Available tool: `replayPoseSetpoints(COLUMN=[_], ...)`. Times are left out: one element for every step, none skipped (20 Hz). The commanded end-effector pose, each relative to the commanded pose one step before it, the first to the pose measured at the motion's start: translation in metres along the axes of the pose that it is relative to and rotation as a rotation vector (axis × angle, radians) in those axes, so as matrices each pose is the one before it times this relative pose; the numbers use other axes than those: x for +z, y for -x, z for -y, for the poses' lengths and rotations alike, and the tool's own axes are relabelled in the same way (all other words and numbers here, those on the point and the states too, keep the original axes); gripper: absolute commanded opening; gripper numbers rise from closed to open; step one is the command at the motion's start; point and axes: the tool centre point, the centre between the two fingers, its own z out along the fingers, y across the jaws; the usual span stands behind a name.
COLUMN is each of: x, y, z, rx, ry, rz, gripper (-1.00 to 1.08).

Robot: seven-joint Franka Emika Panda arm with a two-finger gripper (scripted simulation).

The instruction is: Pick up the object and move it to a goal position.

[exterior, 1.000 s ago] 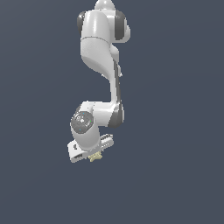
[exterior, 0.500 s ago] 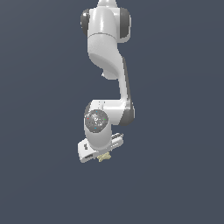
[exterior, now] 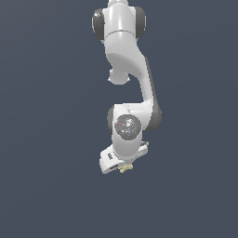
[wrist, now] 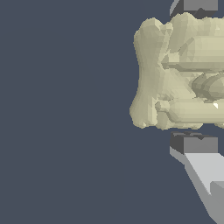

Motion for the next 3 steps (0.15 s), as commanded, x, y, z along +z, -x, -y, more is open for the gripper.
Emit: replayPoseSetpoints(x=[-0.00076, 0.00020, 0.00011], y=[-0.00184, 0.00002, 0.00007], z=[0.00119, -0.00077, -0.00039], rx=[0.00263, 0.00000, 0.00000], ry=[0.00050, 0.00000, 0.00000], rz=[0.00084, 0.00000, 0.00000], gripper=[-1.00, -1.00, -1.00])
